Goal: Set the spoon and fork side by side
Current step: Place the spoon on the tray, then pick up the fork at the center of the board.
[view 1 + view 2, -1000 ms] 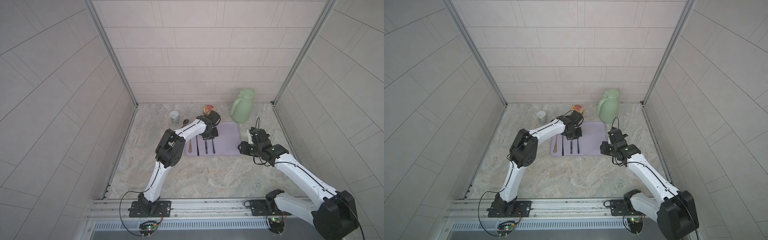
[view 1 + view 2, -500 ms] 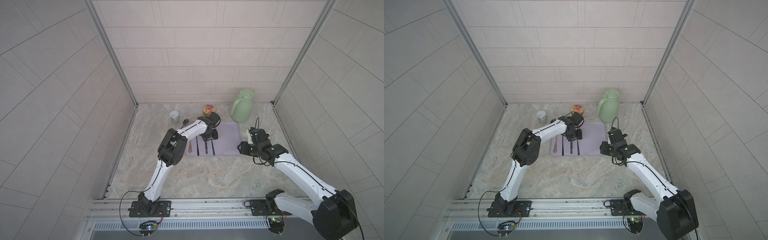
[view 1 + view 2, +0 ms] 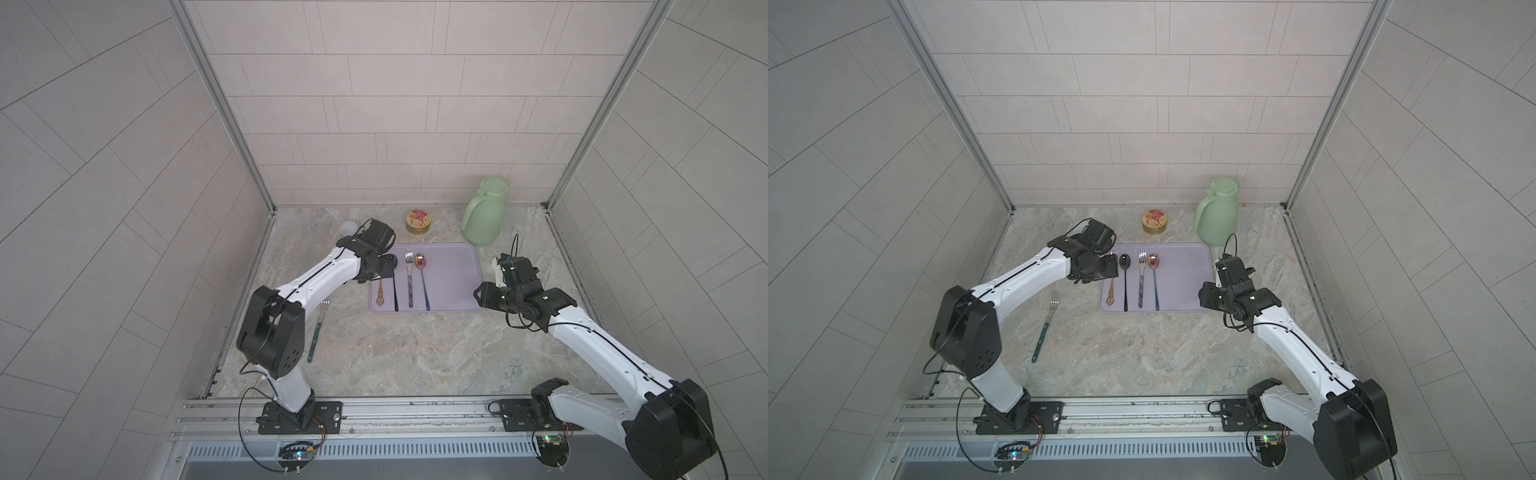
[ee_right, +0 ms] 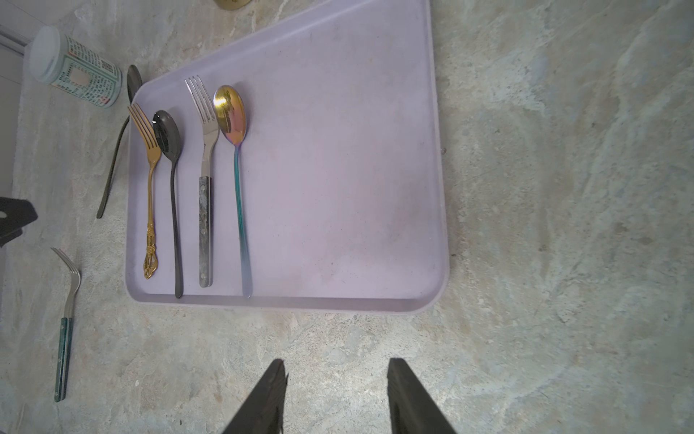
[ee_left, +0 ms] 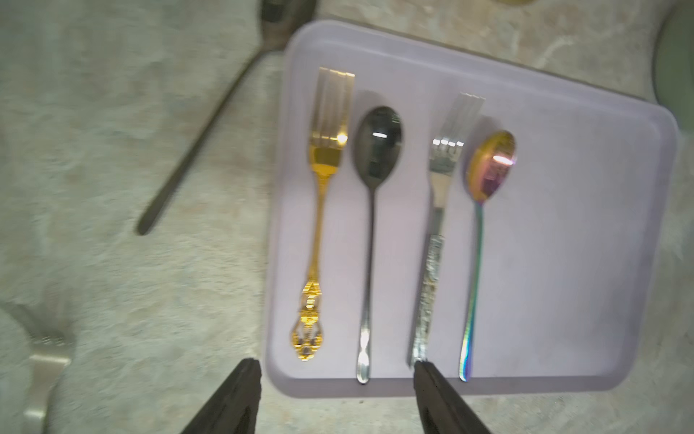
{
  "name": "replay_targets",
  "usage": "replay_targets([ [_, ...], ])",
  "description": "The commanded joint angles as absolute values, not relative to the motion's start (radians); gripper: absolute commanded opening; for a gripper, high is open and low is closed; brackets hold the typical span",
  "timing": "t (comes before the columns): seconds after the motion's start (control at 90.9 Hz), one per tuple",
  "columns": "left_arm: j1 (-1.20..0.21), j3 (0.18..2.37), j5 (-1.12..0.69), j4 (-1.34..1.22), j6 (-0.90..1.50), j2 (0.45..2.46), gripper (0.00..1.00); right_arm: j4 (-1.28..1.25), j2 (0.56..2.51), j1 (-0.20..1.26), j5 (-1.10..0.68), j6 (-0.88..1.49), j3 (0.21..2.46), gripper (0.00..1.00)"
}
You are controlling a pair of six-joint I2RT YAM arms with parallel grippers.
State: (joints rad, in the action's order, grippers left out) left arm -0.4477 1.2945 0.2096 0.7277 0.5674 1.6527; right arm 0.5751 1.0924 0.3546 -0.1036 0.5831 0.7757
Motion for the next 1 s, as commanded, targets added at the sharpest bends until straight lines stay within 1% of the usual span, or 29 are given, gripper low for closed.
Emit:
replay_targets([
  [0.0, -0.344, 1.153, 0.284, 0.737, 0.558, 1.546, 0.71, 0.543, 1.1, 0.352, -0.13, 0.574, 0.768, 0.48],
  [0.055, -0.3, 1.092, 0.296, 0.734, 0.576, 1.503, 0.74, 0.536, 1.107, 0.351, -0.139, 0.575, 0.769, 0.48],
  [0.11, -0.275, 1.032, 0.297, 0.724, 0.596, 1.468, 0.8, 0.531, 1.114, 0.352, -0.147, 0.577, 0.77, 0.48],
  [0.231, -0.248, 0.915, 0.319, 0.716, 0.626, 1.419, 0.94, 0.532, 1.113, 0.354, -0.159, 0.577, 0.767, 0.48],
  [0.319, -0.244, 0.832, 0.299, 0.686, 0.638, 1.401, 1.0, 0.527, 1.104, 0.354, -0.16, 0.575, 0.759, 0.48],
  [0.451, -0.214, 0.735, 0.275, 0.649, 0.642, 1.382, 1.0, 0.528, 1.099, 0.354, -0.162, 0.576, 0.754, 0.48],
  [0.583, -0.206, 0.714, 0.233, 0.644, 0.644, 1.355, 1.0, 0.528, 1.094, 0.356, -0.166, 0.58, 0.753, 0.48],
  [0.704, -0.195, 0.687, 0.176, 0.64, 0.65, 1.376, 1.0, 0.528, 1.092, 0.357, -0.17, 0.586, 0.754, 0.48],
  [0.903, -0.197, 0.65, 0.095, 0.612, 0.638, 1.394, 1.0, 0.522, 1.091, 0.356, -0.172, 0.6, 0.748, 0.48],
  [0.991, -0.231, 0.645, 0.08, 0.609, 0.629, 1.388, 1.0, 0.518, 1.091, 0.358, -0.173, 0.609, 0.748, 0.48],
])
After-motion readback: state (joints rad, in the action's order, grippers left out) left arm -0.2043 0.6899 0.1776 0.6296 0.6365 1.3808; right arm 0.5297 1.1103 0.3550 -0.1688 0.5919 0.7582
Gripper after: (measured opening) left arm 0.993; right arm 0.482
